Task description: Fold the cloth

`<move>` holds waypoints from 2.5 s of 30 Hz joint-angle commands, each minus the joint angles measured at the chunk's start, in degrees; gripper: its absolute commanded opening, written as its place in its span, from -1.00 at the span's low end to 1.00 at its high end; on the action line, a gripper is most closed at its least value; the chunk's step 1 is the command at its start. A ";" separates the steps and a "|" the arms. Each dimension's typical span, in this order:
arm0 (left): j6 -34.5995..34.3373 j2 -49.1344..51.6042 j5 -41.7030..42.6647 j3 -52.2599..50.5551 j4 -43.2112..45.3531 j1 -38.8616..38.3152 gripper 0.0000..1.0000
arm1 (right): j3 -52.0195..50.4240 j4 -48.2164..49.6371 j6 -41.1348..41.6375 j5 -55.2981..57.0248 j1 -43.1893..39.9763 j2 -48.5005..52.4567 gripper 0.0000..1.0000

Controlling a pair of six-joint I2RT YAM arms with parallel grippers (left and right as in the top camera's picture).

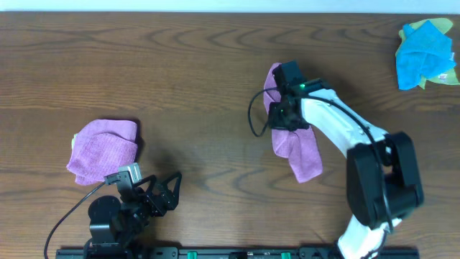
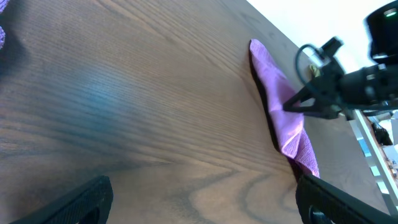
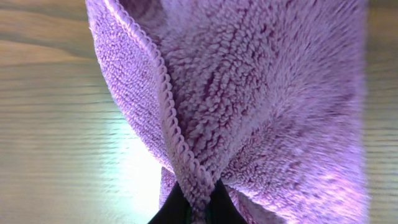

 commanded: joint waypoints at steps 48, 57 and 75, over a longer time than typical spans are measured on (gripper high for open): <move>-1.70 -0.35 2.47 -0.70 -0.11 0.35 0.91 | 9.01 -23.17 -12.81 -1.55 11.37 -16.33 0.42; 2.62 10.51 1.03 6.54 -2.19 0.28 0.92 | 7.15 -31.67 -16.83 6.99 16.63 -16.87 0.41; 17.00 59.93 -0.83 41.07 -18.29 -4.44 0.92 | -6.69 -32.52 -16.96 11.02 30.29 -16.87 0.40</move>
